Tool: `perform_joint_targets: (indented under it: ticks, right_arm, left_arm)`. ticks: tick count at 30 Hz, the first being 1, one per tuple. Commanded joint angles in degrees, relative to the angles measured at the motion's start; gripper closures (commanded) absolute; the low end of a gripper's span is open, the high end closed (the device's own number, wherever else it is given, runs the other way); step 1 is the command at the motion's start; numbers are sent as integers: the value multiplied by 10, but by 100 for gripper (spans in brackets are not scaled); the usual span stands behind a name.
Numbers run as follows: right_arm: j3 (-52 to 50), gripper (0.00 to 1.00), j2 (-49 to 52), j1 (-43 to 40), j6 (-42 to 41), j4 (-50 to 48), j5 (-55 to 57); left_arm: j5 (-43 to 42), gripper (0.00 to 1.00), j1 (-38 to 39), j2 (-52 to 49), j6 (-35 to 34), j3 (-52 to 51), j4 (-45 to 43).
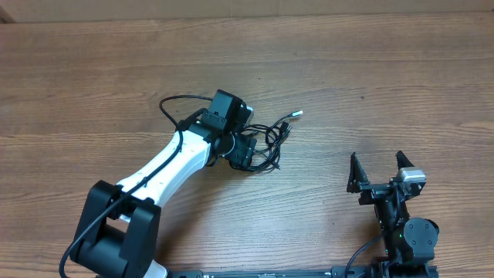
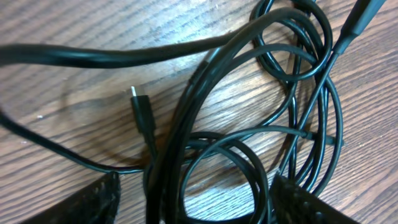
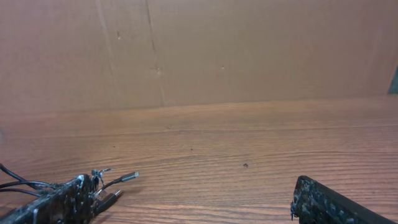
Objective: Untangle cables
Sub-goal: 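Lower the left gripper and grasp a loop of the black cables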
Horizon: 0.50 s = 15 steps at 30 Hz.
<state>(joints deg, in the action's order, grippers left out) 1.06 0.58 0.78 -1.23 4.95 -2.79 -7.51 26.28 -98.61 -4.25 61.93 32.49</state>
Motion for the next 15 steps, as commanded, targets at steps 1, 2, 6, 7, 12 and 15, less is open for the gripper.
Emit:
perform_joint_targets:
  ticks: [1,2,6,7,12,15]
  right_arm:
    - [-6,0,-4,-3,5,-3,-3]
    - [-6,0,-4,-3,5,-3,-3]
    - [-6,0,-4,-3,5,-3,-3]
    - [-6,0,-4,-3,5,-3,-3]
    - [-6,0,-4,-3,5,-3,-3]
    - [-6,0,-4,-3,5,-3,-3]
  left_arm:
    - [-50,31,4,-8,-5,10,-14]
    - [-57,35,4,-8,-5,10,-19]
    - [-57,55,4,-8,-5,10,-24]
    - [-58,59,4,-8,-12,10,-24]
    - [-108,77,3,-8,-26,11,-24]
    - [-147,91,3,-7,-26,15,-23]
